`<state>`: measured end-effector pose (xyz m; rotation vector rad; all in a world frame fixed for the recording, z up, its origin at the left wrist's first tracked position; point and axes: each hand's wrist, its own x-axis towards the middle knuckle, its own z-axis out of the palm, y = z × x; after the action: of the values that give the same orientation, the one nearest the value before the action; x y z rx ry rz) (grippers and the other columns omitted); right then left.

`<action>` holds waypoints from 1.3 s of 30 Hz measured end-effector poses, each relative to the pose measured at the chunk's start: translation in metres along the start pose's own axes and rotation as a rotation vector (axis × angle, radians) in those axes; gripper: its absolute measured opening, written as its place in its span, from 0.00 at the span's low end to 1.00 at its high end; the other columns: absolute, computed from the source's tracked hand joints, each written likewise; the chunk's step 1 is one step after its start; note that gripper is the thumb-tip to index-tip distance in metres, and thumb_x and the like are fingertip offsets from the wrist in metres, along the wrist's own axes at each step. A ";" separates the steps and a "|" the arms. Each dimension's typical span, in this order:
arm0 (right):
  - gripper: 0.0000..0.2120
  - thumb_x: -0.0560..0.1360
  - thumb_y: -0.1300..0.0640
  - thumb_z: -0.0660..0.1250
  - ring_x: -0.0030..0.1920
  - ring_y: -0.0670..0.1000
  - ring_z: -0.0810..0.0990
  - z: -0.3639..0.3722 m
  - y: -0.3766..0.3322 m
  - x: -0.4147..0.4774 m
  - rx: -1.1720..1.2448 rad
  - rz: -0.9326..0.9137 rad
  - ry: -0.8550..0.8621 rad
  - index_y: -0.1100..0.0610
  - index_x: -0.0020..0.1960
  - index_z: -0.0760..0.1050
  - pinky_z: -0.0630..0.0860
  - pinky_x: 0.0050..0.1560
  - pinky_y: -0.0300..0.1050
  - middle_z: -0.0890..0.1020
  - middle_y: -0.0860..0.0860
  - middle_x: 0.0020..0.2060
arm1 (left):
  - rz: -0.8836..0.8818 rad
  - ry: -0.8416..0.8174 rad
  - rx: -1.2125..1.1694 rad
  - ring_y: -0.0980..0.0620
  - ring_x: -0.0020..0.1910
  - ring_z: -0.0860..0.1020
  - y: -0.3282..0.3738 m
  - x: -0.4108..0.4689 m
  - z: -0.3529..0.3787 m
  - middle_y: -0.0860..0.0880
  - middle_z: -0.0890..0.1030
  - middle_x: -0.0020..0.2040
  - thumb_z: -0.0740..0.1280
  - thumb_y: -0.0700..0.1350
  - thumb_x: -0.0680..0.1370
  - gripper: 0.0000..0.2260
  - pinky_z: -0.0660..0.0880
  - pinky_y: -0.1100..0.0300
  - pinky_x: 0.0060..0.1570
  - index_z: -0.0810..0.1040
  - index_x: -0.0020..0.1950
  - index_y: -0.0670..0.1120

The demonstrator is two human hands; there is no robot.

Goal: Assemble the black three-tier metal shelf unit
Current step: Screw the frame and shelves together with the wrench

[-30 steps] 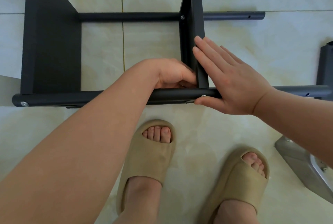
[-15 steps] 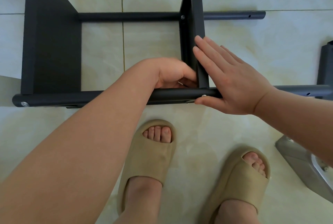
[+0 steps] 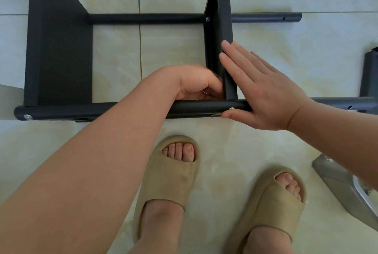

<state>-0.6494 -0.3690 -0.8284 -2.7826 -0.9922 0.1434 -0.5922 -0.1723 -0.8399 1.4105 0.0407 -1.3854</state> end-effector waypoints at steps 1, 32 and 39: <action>0.47 0.79 0.29 0.52 0.82 0.59 0.49 0.000 0.000 0.000 -0.001 0.001 0.000 0.65 0.81 0.51 0.60 0.77 0.64 0.51 0.59 0.82 | -0.012 0.004 0.002 0.46 0.41 0.83 0.000 0.000 0.000 0.42 0.83 0.41 0.64 0.35 0.78 0.06 0.79 0.53 0.45 0.81 0.49 0.38; 0.47 0.78 0.29 0.53 0.82 0.59 0.50 0.000 0.000 0.000 -0.008 0.004 0.003 0.65 0.81 0.51 0.61 0.76 0.65 0.51 0.60 0.82 | 0.022 0.017 0.033 0.49 0.34 0.82 0.002 -0.005 0.003 0.43 0.82 0.35 0.63 0.30 0.77 0.07 0.80 0.58 0.37 0.80 0.46 0.37; 0.47 0.79 0.29 0.53 0.82 0.60 0.50 0.000 -0.001 0.000 -0.006 0.003 0.009 0.65 0.81 0.51 0.61 0.76 0.65 0.52 0.60 0.81 | 0.003 0.038 0.071 0.46 0.41 0.83 0.000 -0.002 0.002 0.41 0.84 0.43 0.64 0.34 0.77 0.07 0.79 0.53 0.46 0.81 0.50 0.38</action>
<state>-0.6498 -0.3682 -0.8286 -2.7883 -0.9877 0.1286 -0.5942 -0.1729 -0.8381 1.4950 0.0139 -1.3694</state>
